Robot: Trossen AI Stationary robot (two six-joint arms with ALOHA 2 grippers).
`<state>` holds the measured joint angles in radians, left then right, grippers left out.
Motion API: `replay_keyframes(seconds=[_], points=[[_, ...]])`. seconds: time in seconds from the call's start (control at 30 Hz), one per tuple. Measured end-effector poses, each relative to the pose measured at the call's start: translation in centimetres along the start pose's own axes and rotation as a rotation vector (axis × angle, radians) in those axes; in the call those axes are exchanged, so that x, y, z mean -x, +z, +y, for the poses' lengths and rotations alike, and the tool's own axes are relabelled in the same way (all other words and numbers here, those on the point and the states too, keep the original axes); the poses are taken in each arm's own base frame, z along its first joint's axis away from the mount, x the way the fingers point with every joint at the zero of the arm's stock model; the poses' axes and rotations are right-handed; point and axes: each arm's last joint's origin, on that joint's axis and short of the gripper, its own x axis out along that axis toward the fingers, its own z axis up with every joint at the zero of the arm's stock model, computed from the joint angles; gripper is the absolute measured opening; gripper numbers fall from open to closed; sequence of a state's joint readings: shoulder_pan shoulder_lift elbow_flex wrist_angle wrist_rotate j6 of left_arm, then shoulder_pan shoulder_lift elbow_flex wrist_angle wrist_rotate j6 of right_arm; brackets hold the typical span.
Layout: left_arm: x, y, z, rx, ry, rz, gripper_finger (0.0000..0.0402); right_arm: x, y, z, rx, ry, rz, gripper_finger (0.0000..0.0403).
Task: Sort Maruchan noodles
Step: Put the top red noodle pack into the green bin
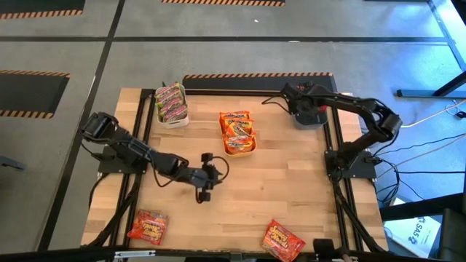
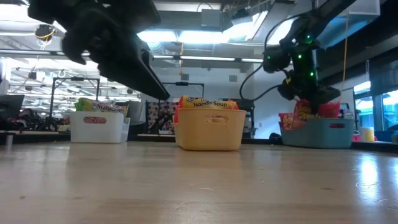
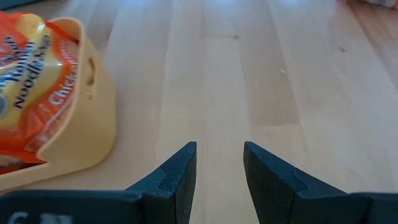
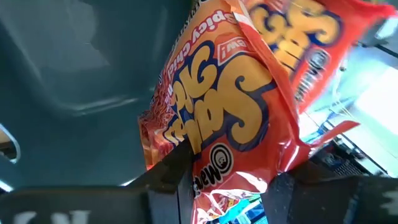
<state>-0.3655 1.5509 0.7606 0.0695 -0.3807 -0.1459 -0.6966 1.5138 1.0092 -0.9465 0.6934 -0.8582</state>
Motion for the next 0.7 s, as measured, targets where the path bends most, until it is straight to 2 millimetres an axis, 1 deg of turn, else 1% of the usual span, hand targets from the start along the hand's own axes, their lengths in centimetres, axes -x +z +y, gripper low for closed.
replay_keyframes(seconds=[0.17,0.3,0.4,0.5,0.6,0.7], points=[[-0.3,0.1,0.9,0.022,-0.005,0.007,0.0128,-1.4,0.6,0.0,0.033,0.052,0.015,0.0124],[-0.4,0.1,0.9,0.024,-0.031,0.011,0.0128,-2.0,1.3,0.2,0.056,0.075,0.013,0.0124],[-0.3,0.1,0.7,0.02,-0.037,0.01,0.0128,-2.4,1.8,0.0,0.041,0.04,0.012,0.0124],[-0.2,0.1,0.4,0.014,-0.044,0.009,0.0128,-2.4,2.0,-0.2,0.037,0.013,0.027,0.0126],[-0.1,0.1,0.2,0.008,-0.052,0.008,0.0128,-2.4,2.0,-0.2,0.034,0.012,0.028,0.0142],[-0.1,0.1,0.1,0.007,-0.054,0.008,0.0128,-2.4,1.9,-0.2,0.029,0.003,0.037,0.0173]])
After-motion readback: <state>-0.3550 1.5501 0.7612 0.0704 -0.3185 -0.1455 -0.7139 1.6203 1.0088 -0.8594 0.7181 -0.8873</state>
